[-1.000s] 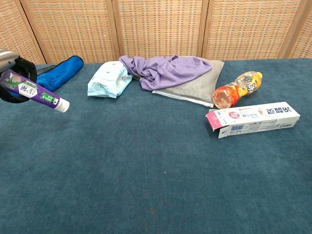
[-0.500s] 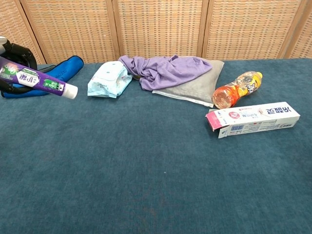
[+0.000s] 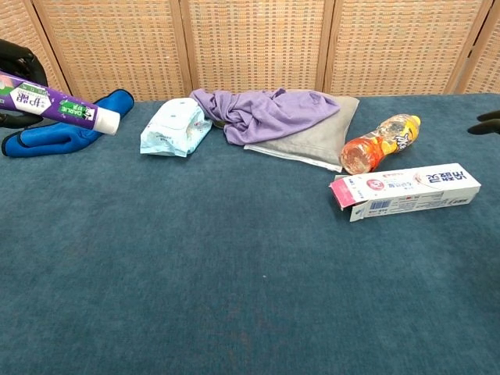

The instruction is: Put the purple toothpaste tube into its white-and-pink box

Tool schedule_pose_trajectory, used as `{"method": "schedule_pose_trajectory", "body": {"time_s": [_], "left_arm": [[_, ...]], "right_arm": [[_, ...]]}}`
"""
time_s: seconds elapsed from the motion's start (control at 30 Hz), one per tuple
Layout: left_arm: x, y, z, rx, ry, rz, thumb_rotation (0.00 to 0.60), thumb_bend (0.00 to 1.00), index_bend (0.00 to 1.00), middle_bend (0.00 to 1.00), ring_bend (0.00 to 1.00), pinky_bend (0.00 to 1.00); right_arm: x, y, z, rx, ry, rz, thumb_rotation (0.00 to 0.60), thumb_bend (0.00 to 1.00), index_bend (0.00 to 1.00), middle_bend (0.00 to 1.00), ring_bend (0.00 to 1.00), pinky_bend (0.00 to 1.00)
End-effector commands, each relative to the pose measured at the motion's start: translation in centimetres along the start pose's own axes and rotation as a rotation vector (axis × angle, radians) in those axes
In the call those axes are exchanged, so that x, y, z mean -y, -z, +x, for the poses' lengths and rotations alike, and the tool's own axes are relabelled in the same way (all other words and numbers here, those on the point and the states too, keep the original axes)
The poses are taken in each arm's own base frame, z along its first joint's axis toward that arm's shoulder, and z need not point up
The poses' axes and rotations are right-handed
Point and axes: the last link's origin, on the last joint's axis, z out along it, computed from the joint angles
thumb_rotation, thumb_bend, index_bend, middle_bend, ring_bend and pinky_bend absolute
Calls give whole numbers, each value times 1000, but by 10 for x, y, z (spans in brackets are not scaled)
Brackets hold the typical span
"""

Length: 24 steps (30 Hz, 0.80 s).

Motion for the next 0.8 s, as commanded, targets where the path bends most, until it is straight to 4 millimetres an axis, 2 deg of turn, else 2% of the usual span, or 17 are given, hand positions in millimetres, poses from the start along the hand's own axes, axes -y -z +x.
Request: {"method": "schedule_pose_trajectory", "body": {"time_s": [0.03,0.27,0.47,0.6,0.8], "left_arm": [[-3,0,1,-2,6,-10,600,290,793,623,525,487],[-8,-1,3,-3,16,-23,600,290,793,623,525,487],[-9,0,7,-8,15,-33,600,290,793,623,525,487],[-9,0,8,-7,16,-33,600,290,793,623,525,487],[-9,0,6,3,8,-32,600,290,793,623,525,487]], "right_arm": [[8,-24,7,12,-12,28,600,139,26,0,0,0],[13,-60,7,64,-11,47,600,140,101,0,0,0],[13,-82,0,121,-15,36,600,139,155,0,0,0],[12,-90,-4,138,-14,28,600,139,195,0,0,0],[6,-98,-9,158,2,12,600,140,205,0,0,0]]}}
